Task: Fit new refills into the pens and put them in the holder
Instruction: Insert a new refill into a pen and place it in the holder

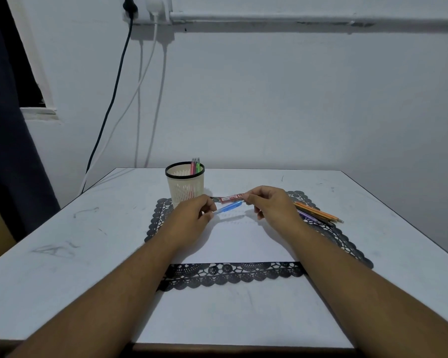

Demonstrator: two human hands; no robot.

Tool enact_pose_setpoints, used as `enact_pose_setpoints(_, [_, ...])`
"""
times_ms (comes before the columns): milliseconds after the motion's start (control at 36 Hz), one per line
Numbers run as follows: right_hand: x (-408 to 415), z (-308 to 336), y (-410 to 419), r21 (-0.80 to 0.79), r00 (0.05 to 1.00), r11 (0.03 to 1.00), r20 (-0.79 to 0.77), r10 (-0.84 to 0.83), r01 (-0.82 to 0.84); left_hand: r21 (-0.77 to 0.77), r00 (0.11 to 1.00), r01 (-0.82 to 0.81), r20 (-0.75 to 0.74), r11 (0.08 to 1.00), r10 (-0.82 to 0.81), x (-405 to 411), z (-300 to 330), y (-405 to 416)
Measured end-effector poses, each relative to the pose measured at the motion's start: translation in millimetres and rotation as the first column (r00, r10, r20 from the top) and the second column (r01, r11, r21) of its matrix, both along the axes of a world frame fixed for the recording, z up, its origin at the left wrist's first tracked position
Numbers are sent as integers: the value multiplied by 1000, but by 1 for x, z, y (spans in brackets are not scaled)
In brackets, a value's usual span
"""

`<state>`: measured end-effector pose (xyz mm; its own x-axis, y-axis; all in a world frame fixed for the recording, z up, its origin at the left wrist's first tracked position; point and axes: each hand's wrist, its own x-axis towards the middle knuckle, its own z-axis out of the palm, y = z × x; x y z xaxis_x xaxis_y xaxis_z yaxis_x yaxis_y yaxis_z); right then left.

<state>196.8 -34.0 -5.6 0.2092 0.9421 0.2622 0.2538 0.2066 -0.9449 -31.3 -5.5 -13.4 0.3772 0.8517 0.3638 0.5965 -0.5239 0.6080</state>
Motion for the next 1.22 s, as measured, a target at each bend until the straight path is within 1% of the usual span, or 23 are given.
enact_pose_setpoints(83, [1, 1, -1, -3, 999, 1000, 44, -23, 23, 1, 1000, 10, 5, 1000, -10, 1, 0, -1])
enact_pose_setpoints(194, [1, 3, -1, -7, 998, 999, 54, -41, 41, 0, 1000, 21, 10, 1000, -21, 0, 0, 0])
enact_pose_setpoints(417, [-5, 2, -5, -5, 998, 1000, 69, 10, -9, 14, 999, 51, 14, 999, -51, 1, 0, 0])
enact_pose_setpoints(528, [-7, 3, -5, -1, 1000, 1000, -3, 28, -28, 9, 997, 65, 45, 998, -65, 1, -1, 0])
enact_pose_setpoints(667, [-12, 2, -4, -8, 961, 983, -210, 178, -184, 40, 992, 85, 85, 996, -88, 5, 1, -4])
enact_pose_setpoints(722, [-14, 2, -4, 10, 947, 981, -261, 188, -192, 25, 986, 111, 120, 993, -113, 6, 1, -7])
enact_pose_setpoints(833, [-18, 8, -5, 116, 901, 979, -384, 201, -169, -17, 978, 143, 154, 990, -139, 7, 1, -9])
enact_pose_setpoints(917, [-20, 13, -7, 219, 868, 953, -407, 286, -211, -40, 977, 158, 152, 987, -150, 7, -1, -6])
enact_pose_setpoints(972, [-24, 15, -9, 255, 815, 930, -455, 358, -266, -55, 974, 171, 162, 984, -160, 7, -2, -5])
enact_pose_setpoints(1000, [-26, 17, -10, 264, 773, 918, -499, 392, -295, -59, 972, 181, 165, 982, -169, 7, -3, -4])
enact_pose_setpoints(1111, [-34, 23, -13, 292, 545, 873, -691, 474, -390, -60, 968, 217, 143, 974, -207, 9, -3, -5])
enact_pose_setpoints(1167, [-35, 24, -14, 314, 481, 860, -727, 490, -402, -61, 965, 230, 146, 971, -219, 10, -3, -6])
enact_pose_setpoints(1222, [-34, 24, -13, 336, 445, 854, -743, 500, -398, -70, 960, 240, 166, 968, -226, 10, -3, -6])
